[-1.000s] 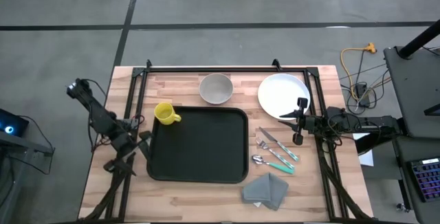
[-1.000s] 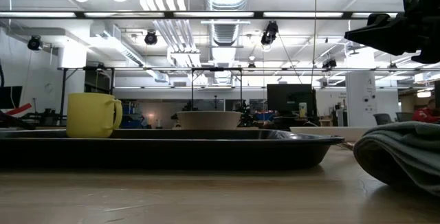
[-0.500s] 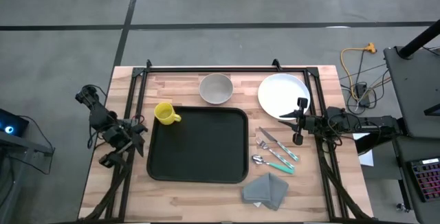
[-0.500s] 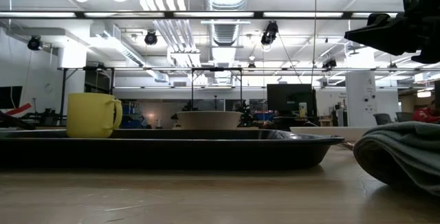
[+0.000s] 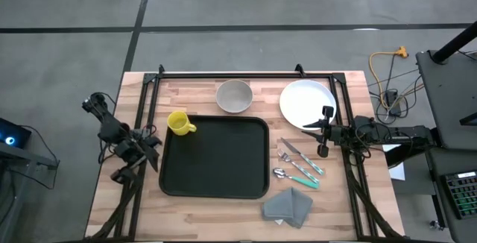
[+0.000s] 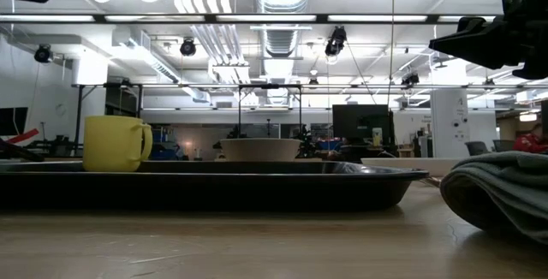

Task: Set up tray
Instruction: Put the white plate on the black serving tray below the yellow cup

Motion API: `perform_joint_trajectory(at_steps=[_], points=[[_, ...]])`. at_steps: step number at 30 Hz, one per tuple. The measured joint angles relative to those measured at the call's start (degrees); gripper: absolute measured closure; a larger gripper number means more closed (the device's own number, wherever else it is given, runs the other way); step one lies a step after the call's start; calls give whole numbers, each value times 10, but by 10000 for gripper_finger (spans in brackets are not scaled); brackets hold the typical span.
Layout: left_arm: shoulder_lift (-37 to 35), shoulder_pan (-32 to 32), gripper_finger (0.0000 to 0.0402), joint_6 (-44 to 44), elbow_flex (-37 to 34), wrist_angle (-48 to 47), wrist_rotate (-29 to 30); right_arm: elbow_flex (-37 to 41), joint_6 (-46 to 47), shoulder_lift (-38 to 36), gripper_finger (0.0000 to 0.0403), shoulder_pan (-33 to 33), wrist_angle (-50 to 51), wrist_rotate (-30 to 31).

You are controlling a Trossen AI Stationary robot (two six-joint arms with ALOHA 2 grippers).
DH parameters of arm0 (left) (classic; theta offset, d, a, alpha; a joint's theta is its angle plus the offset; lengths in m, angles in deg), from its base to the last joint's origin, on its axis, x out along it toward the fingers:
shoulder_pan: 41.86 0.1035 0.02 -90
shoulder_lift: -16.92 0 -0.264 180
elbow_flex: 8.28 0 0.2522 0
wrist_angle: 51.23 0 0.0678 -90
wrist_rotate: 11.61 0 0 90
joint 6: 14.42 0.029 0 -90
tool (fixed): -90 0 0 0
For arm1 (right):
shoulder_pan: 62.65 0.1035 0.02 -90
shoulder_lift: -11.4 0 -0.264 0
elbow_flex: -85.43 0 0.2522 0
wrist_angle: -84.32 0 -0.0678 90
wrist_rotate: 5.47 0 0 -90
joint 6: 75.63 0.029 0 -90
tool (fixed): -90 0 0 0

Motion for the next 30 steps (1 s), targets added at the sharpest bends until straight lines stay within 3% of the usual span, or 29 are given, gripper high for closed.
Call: perform_joint_trajectory(at_steps=[13, 30], points=[[14, 0, 147, 1, -28, 31, 0, 0, 0, 0, 335, 0, 0, 0], [15, 0, 147, -29, -25, -94, 0, 0, 0, 0, 335, 0, 0, 0]])
